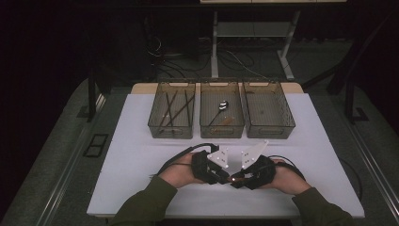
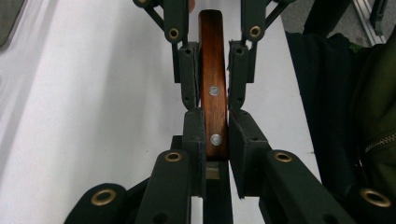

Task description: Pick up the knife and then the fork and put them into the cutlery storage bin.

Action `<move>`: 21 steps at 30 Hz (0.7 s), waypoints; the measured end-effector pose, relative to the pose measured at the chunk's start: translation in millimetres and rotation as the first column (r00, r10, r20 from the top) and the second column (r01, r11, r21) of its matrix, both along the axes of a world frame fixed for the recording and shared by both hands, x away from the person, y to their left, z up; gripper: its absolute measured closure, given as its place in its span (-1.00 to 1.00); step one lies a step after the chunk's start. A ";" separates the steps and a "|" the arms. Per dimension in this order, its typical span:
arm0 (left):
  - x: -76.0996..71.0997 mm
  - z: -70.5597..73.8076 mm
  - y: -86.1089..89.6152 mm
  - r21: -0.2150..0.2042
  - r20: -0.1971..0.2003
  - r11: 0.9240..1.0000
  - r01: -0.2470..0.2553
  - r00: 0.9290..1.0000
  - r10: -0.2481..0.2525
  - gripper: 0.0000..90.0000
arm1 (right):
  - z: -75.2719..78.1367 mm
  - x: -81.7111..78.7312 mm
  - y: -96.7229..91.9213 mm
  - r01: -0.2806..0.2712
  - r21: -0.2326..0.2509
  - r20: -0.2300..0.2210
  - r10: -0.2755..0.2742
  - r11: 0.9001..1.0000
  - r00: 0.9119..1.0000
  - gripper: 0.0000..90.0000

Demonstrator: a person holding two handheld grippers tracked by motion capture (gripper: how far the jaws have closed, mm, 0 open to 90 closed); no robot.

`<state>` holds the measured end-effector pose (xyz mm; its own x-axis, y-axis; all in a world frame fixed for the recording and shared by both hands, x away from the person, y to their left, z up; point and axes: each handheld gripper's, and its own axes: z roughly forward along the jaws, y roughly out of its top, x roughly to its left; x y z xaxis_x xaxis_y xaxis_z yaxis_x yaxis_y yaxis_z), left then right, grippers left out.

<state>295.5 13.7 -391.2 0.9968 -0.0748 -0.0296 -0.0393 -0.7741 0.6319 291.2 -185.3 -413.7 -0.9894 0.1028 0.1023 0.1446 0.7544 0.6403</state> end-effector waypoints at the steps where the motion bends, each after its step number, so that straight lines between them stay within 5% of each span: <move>1: -0.6 -0.3 -0.3 -0.005 -0.004 1.000 -0.002 1.000 0.002 0.70 | -0.1 -0.5 0.2 0.000 -0.002 -0.001 0.000 1.000 1.000 0.58; 17: -2.8 1.5 -1.1 0.001 0.000 1.000 0.024 1.000 -0.024 0.68 | 0.7 -4.7 2.6 -0.031 -0.012 -0.002 0.031 0.999 1.000 0.68; 21: -0.2 3.0 4.4 -0.026 0.024 1.000 -0.013 1.000 0.013 0.37 | 3.0 -3.9 -0.4 -0.025 0.003 0.003 0.025 1.000 1.000 0.68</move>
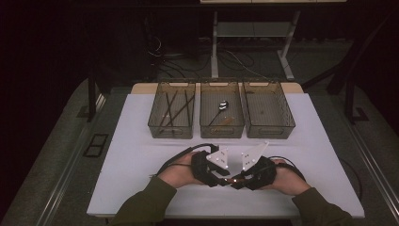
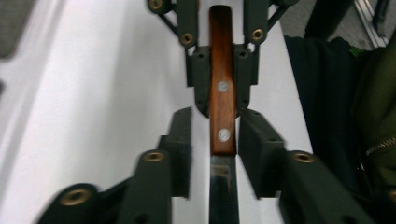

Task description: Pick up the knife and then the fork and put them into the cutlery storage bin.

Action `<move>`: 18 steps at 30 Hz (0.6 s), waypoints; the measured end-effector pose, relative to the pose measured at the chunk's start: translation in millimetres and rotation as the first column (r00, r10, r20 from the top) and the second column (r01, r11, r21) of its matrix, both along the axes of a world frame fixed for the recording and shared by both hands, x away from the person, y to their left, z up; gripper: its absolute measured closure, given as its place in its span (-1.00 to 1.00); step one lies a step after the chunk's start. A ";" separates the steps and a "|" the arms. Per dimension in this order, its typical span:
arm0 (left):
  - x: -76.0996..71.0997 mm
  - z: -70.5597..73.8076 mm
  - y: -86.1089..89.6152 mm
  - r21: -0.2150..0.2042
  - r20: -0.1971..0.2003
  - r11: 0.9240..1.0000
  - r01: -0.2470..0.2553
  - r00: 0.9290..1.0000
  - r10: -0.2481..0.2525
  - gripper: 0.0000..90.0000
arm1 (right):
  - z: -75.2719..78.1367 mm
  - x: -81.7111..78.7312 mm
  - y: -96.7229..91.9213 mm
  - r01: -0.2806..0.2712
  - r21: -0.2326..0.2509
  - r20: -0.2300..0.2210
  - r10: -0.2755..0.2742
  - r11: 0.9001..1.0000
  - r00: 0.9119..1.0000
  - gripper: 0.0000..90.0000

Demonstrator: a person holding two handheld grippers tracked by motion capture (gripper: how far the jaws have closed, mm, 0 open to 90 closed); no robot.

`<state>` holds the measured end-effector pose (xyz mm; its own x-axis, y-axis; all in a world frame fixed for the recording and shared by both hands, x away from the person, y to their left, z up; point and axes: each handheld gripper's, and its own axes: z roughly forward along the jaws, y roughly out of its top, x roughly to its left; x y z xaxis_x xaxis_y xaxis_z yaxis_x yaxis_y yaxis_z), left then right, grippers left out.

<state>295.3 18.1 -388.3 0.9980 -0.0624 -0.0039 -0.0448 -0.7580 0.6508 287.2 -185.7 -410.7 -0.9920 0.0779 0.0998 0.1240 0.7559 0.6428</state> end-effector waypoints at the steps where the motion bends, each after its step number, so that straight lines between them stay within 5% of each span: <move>1: 0.7 1.0 3.1 -0.011 0.005 1.000 -0.017 1.000 0.017 0.31 | 0.1 0.3 -0.8 0.004 -0.001 0.002 -0.004 1.000 1.000 0.68; 5: 2.8 2.4 21.6 -0.068 -0.027 0.993 -0.101 0.995 0.100 0.08 | -0.3 3.2 -6.2 0.031 -0.009 0.011 -0.031 0.999 0.999 0.68; 8: 5.1 -0.3 36.7 -0.085 -0.041 0.978 -0.190 0.982 0.187 -0.01 | -0.2 6.0 -11.9 0.065 -0.020 0.016 -0.064 0.998 0.998 0.68; 12: 7.2 -2.0 57.4 -0.135 -0.046 0.946 -0.294 0.956 0.291 -0.11 | 0.3 10.0 -23.6 0.130 -0.035 0.004 -0.130 0.991 0.992 0.68; 18: 6.2 -6.3 87.4 -0.192 -0.040 0.876 -0.442 0.896 0.443 -0.34 | 4.0 19.4 -46.6 0.250 -0.038 -0.002 -0.250 0.968 0.968 0.68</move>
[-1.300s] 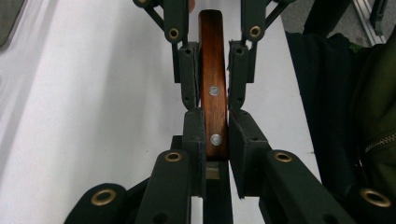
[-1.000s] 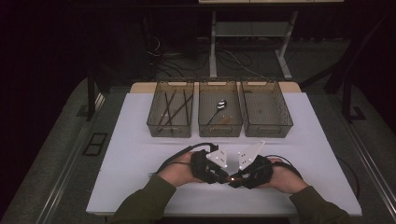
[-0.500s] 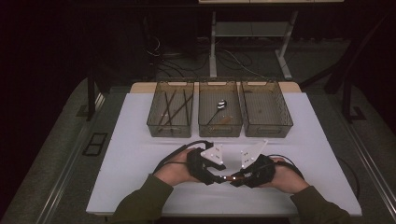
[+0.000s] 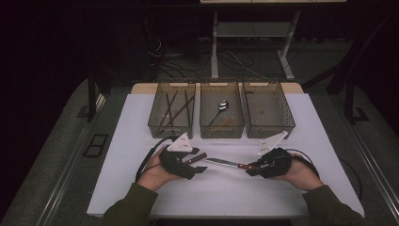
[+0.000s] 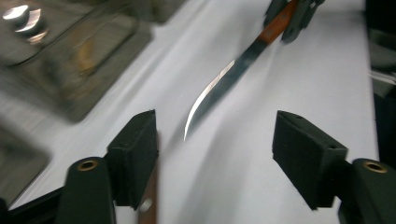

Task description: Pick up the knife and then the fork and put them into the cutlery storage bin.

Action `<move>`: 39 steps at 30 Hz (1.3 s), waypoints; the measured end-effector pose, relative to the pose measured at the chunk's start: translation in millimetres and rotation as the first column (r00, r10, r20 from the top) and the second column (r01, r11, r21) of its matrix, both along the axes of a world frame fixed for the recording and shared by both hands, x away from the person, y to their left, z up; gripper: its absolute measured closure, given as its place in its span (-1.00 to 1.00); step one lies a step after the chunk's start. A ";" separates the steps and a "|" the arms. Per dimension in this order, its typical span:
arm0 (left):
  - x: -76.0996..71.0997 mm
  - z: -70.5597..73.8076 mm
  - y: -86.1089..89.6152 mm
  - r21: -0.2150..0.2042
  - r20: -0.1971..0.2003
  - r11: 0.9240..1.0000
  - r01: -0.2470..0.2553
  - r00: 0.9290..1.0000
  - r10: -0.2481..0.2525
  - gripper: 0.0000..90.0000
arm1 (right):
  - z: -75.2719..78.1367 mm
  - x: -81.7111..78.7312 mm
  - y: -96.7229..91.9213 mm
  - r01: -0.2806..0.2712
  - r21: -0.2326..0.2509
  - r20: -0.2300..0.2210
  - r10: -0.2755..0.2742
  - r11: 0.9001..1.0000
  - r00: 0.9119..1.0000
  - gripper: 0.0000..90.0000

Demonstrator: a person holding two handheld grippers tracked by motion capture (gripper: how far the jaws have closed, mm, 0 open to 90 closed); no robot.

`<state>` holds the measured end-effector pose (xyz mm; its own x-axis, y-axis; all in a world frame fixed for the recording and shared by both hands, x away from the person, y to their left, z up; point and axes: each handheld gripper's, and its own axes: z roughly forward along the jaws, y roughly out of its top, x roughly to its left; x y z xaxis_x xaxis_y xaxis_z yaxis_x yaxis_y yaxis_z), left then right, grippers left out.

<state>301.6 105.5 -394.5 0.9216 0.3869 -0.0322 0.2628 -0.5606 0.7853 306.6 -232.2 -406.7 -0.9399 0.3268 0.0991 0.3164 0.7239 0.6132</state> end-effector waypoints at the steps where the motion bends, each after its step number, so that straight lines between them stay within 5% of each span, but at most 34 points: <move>1: -1.0 -1.2 4.3 -0.005 0.005 1.000 -0.023 1.000 0.023 -0.38 | 1.2 1.7 -4.0 0.021 0.002 0.002 -0.021 1.000 1.000 0.68; 9: -9.6 -18.0 32.5 -0.045 0.011 0.991 -0.130 0.991 0.130 -0.81 | 15.6 13.0 -27.9 0.172 0.051 -0.005 -0.172 0.984 0.985 0.68; 14: -14.4 -25.5 44.4 -0.067 0.003 0.984 -0.167 0.986 0.167 -0.99 | 21.8 18.7 -33.4 0.197 0.068 0.012 -0.198 0.978 0.980 0.68; 21: -18.8 -30.2 52.9 -0.053 -0.007 0.980 -0.190 0.982 0.190 -1.00 | 34.3 28.9 -40.9 0.238 0.106 0.037 -0.243 0.966 0.969 0.68; 34: -19.7 -32.2 55.2 -0.052 0.000 0.982 -0.182 0.983 0.182 -1.00 | 50.1 64.2 -66.4 0.386 0.158 0.044 -0.397 0.909 0.917 0.68; 39: -19.6 -31.6 56.5 -0.058 0.001 0.982 -0.182 0.983 0.182 -1.00 | 52.5 82.8 -81.9 0.477 0.146 0.072 -0.490 0.867 0.869 0.68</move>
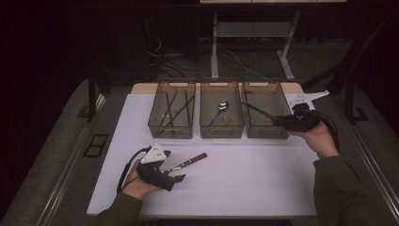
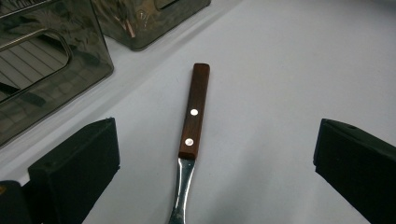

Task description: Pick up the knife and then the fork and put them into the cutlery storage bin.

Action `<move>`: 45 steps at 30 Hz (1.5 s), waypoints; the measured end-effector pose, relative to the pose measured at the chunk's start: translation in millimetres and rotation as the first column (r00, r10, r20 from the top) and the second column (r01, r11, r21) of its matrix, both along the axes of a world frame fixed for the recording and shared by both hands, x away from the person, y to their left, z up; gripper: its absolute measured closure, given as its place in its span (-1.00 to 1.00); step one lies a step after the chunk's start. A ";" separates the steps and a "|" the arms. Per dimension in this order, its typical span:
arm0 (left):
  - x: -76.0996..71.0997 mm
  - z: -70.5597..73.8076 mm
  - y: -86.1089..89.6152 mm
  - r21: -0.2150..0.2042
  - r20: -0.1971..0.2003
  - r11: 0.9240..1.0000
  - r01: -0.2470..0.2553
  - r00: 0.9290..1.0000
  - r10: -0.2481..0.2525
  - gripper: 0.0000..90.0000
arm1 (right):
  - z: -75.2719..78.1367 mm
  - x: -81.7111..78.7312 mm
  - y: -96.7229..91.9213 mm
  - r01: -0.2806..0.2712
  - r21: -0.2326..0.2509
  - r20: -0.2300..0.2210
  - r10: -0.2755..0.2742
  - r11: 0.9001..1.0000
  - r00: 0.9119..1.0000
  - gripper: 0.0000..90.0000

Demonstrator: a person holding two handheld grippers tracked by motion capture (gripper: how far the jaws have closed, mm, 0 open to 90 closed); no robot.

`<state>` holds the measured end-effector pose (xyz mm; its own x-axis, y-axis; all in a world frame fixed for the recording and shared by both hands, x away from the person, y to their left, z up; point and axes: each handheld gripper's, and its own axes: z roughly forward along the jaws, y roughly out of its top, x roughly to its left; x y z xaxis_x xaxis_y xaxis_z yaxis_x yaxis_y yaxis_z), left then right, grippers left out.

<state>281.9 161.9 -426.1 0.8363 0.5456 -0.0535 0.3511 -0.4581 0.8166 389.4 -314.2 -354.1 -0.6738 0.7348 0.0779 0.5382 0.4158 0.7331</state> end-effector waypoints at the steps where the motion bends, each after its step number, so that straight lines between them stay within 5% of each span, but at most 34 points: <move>1: 0.1 0.1 0.1 -0.001 0.001 1.000 0.000 1.000 0.000 -1.00 | 0.4 4.7 -3.6 0.023 0.002 -0.001 -0.023 1.000 1.000 0.68; 16: -0.1 -0.9 -1.7 0.000 -0.008 1.000 0.021 1.000 -0.021 -1.00 | -20.6 47.1 -24.3 0.193 -0.024 -0.051 -0.194 0.981 0.980 0.68; 30: 0.0 -0.8 -1.0 0.001 -0.011 1.000 0.027 1.000 -0.027 -1.00 | -38.4 63.0 -7.2 0.205 -0.079 -0.091 -0.212 0.976 0.973 0.67; 39: 0.0 -0.6 -0.7 -0.003 -0.014 1.000 0.026 1.000 -0.026 -1.00 | -41.7 65.1 -2.0 0.187 -0.109 -0.090 -0.197 0.976 0.976 0.66; 45: -0.3 -0.9 -1.8 0.001 -0.012 0.999 0.032 0.999 -0.032 -1.00 | -40.1 64.6 -3.0 0.185 -0.088 -0.081 -0.193 0.979 0.978 0.38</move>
<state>281.7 160.1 -427.0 0.8526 0.5188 -0.0630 0.3459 -0.4698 0.8122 454.0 -317.1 -394.2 -0.5151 0.8545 0.0668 0.6740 0.3557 0.6475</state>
